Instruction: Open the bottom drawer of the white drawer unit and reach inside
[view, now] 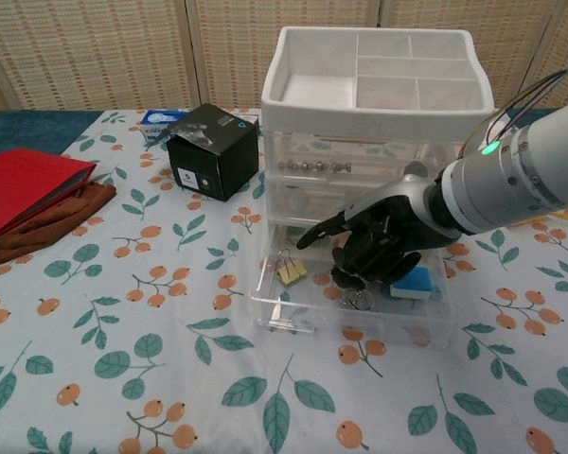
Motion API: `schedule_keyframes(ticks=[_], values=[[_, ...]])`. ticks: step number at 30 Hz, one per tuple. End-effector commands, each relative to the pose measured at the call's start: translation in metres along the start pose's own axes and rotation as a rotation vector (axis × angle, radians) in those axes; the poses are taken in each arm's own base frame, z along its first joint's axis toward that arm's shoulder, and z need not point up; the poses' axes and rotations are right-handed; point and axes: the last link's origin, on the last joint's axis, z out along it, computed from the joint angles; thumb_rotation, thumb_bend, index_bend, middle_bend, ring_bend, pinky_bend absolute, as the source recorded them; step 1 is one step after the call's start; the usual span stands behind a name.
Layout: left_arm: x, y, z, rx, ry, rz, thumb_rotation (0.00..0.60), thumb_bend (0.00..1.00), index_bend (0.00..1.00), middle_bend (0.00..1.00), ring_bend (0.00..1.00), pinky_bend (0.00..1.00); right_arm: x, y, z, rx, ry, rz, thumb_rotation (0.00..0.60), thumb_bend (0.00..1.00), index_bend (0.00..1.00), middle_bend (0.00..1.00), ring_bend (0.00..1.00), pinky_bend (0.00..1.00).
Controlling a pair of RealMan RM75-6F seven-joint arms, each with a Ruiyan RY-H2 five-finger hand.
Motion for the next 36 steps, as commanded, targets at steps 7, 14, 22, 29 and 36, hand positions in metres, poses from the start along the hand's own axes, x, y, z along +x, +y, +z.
schedule_keyframes(ticks=[7, 14, 22, 29, 36], values=[[0.000, -0.002, -0.001, 0.011, -0.002, 0.003, 0.600, 0.18, 0.13, 0.06, 0.08, 0.08, 0.002, -0.001, 0.011, -0.013, 0.008, -0.009, 0.600, 0.87, 0.00, 0.75, 1.00, 1.00], [0.001, -0.003, -0.002, 0.014, -0.001, 0.004, 0.600, 0.18, 0.13, 0.06, 0.08, 0.08, 0.002, -0.006, 0.018, -0.007, -0.005, -0.012, 0.600, 0.87, 0.00, 0.75, 1.00, 1.00], [0.001, -0.003, -0.002, 0.017, -0.004, 0.007, 0.600, 0.18, 0.13, 0.06, 0.08, 0.08, 0.000, -0.006, 0.020, -0.010, -0.050, -0.038, 0.600, 0.87, 0.00, 0.74, 1.00, 1.00], [0.001, -0.002, -0.002, 0.014, -0.004, 0.007, 0.600, 0.18, 0.13, 0.06, 0.08, 0.08, -0.004, -0.002, 0.016, -0.017, -0.077, -0.052, 0.600, 0.87, 0.00, 0.74, 1.00, 1.00], [0.000, -0.001, -0.001, 0.012, -0.005, 0.004, 0.600, 0.18, 0.13, 0.06, 0.08, 0.08, 0.000, 0.004, 0.001, -0.014, -0.063, -0.057, 0.600, 0.84, 0.00, 0.73, 1.00, 1.00]])
